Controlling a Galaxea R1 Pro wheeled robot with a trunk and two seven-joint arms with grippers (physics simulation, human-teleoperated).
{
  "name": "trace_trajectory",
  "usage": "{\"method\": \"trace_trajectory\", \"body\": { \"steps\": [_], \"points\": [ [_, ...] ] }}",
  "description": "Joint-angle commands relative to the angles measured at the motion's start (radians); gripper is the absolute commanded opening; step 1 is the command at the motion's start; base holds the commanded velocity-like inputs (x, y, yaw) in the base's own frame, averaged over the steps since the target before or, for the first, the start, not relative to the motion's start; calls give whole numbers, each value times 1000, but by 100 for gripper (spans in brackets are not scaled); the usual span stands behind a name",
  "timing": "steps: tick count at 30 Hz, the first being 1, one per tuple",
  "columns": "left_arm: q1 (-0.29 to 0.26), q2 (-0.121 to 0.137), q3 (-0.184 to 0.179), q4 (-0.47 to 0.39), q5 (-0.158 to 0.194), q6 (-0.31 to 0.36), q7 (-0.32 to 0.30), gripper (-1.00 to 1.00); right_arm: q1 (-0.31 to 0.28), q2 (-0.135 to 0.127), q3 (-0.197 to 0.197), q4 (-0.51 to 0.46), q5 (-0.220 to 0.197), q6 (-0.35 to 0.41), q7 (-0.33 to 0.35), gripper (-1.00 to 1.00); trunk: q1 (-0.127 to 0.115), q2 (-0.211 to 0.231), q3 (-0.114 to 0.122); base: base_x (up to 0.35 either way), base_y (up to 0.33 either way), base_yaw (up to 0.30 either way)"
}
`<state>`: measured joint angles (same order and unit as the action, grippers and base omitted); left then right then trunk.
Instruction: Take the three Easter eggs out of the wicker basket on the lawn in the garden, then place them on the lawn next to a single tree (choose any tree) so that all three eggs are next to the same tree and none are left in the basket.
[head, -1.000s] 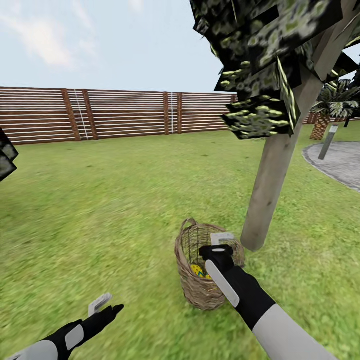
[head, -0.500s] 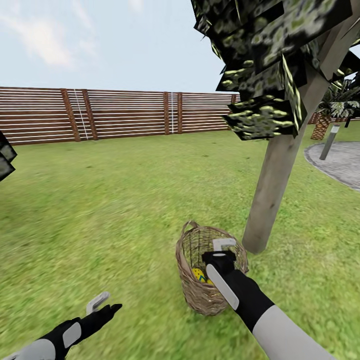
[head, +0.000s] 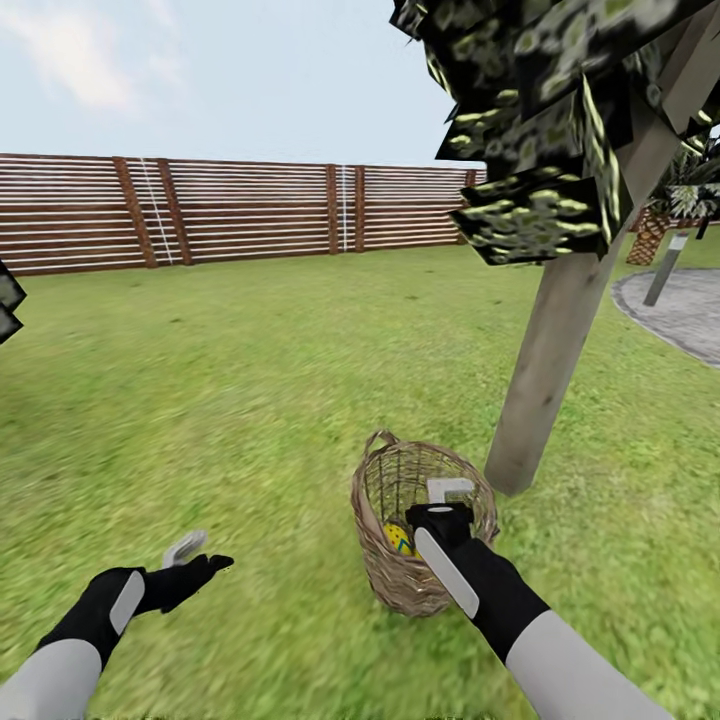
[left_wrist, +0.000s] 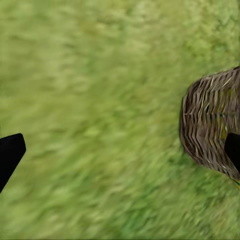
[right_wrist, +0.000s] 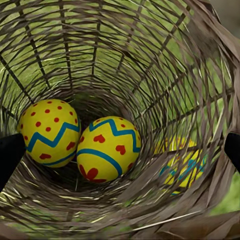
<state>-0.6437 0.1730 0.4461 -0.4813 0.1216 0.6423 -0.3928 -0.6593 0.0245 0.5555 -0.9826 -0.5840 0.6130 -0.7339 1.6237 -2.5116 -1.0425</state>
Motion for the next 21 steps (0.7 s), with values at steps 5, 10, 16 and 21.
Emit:
{"method": "trace_trajectory", "body": {
  "steps": [5, 10, 16, 21],
  "points": [
    [-1, -3, 5, -94, 6, 94, 17, 100, -3, 5, -52, 0, -8, 100, -7, 100, 2, -2, -20, 0, 0, 0],
    [-1, -4, 9, -175, 8, 137, 66, 100, -7, 21, -126, 11, -9, 198, -3, 100, 4, -3, -40, 0, 0, 0],
    [-1, -6, 11, -233, 9, 169, 83, 100, -94, 33, -156, 79, -8, 229, 1, 100, 7, -4, -63, 0, 0, 0],
    [-1, -6, 12, -240, 9, 191, 86, 100, -176, 35, -160, 144, -7, 233, 3, 100, 9, -5, -82, 0, 0, 0]
  ]
}}
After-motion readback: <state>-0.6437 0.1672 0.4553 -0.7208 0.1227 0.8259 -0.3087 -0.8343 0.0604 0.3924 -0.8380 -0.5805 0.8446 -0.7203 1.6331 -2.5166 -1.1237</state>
